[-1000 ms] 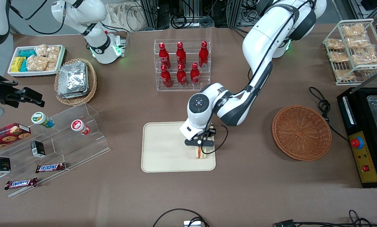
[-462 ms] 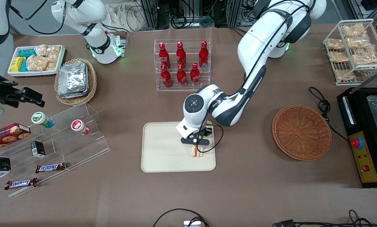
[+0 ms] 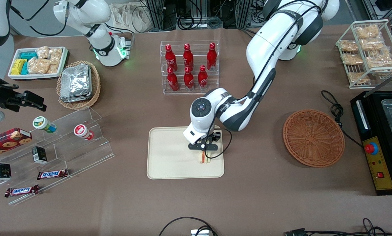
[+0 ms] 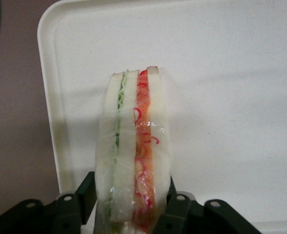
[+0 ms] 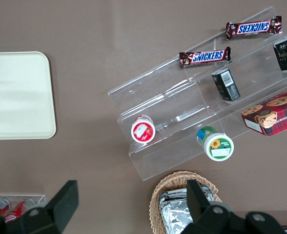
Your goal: Place sandwich from basket to tray
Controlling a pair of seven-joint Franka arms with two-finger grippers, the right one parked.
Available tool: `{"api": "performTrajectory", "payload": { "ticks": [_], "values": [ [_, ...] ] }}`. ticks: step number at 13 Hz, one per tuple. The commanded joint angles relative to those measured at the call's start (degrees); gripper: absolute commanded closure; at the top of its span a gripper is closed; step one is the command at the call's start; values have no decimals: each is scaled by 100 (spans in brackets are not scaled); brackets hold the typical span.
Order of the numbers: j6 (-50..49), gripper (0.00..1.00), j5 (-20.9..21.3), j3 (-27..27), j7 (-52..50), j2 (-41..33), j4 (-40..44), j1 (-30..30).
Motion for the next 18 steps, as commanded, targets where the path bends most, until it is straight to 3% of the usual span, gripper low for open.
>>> {"api": "performTrajectory", "payload": {
  "ticks": [1,5,8,13,18],
  "values": [
    [-15,0,193,56,-299,88,224,-65],
    [-199,0,210,187,-721,-184,391,-3],
    [-1224,0,193,390,-766,-491,759,14],
    [-1536,0,219,391,-704,-1186,804,637],
    [-2150,0,-69,347,541,-1774,682,1454]
  ]
}}
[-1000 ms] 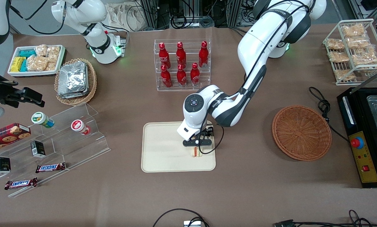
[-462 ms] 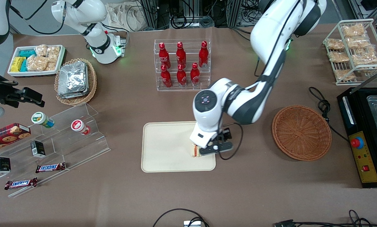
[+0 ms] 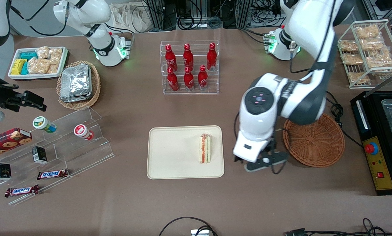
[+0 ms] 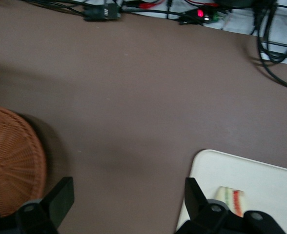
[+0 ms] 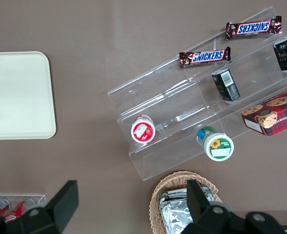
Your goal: Place sandwich from basket to tray
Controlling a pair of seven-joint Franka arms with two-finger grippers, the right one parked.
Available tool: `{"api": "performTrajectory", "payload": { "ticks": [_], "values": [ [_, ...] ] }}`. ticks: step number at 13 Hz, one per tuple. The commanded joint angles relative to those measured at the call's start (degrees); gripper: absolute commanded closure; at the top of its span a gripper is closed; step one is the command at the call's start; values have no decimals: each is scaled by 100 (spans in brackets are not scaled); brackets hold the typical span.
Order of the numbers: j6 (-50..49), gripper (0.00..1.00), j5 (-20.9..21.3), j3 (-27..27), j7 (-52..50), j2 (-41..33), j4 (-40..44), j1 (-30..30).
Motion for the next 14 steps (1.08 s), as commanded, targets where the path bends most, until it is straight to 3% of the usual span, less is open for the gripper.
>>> {"api": "performTrajectory", "payload": {
  "ticks": [1,9,11,14],
  "values": [
    [-253,0,-318,-69,747,-513,-386,440],
    [-578,0,-1172,-87,2409,-1525,-1063,1618],
    [-586,0,-1592,-78,2908,-1807,-1328,1935],
    [-700,0,-1630,-60,3193,-1912,-1328,2103]
  ]
}}
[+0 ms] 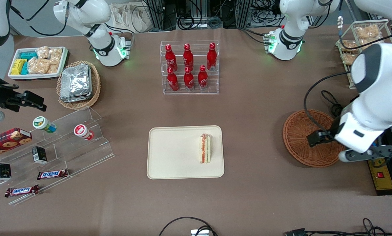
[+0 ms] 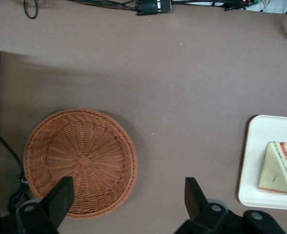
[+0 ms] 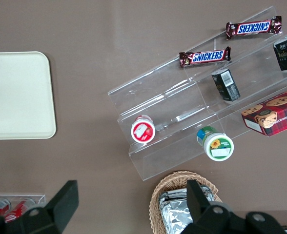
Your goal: Place sandwich from basket to tray
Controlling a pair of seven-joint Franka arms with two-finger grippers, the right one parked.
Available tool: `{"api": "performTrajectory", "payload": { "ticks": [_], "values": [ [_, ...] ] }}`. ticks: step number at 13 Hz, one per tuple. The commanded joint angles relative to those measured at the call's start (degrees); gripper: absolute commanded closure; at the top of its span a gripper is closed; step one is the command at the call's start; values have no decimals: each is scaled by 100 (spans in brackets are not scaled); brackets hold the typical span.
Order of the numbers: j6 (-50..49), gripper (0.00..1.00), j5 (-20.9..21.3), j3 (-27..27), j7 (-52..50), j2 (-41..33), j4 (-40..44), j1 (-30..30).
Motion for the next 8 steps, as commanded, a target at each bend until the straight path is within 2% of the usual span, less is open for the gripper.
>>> {"api": "performTrajectory", "payload": {
  "ticks": [1,3,8],
  "values": [
    [-81,0,-120,-44,241,-344,-291,103],
    [-72,0,-277,-27,661,-633,-545,251],
    [-46,0,-252,104,936,-1521,-1345,288]
  ]
}}
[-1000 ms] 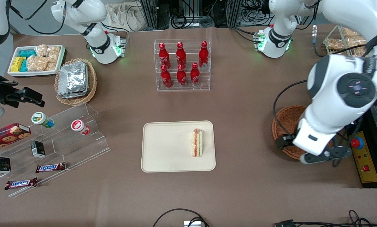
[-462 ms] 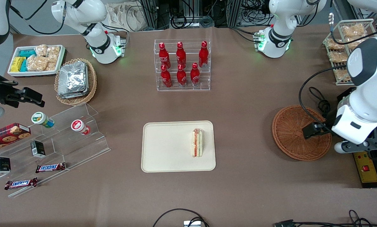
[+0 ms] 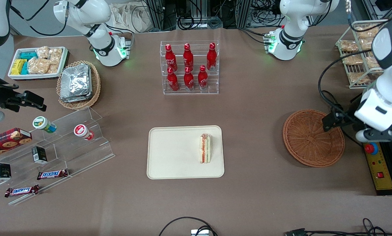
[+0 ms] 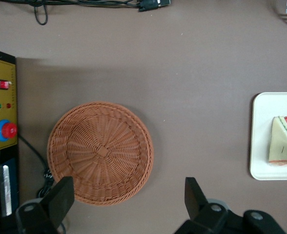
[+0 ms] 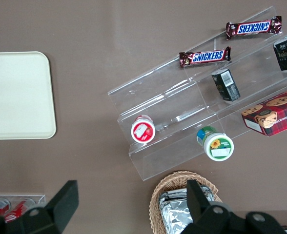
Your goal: Place sandwich from basket to tray
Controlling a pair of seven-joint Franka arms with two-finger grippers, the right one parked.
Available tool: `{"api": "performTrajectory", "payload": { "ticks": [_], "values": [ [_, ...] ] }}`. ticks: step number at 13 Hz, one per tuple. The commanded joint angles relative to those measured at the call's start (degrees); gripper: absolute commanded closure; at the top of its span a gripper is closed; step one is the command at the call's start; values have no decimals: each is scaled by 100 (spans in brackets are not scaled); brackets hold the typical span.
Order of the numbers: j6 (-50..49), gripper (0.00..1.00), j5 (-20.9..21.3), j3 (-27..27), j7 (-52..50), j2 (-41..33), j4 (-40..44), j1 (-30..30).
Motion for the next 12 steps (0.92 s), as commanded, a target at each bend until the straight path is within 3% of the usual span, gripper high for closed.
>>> {"api": "performTrajectory", "payload": {
  "ticks": [1,5,12],
  "values": [
    [19,0,-88,115,286,-798,-772,46],
    [-8,0,-123,361,665,-1248,-1152,-33],
    [-130,0,-132,353,657,-1415,-1056,-7]
  ]
}}
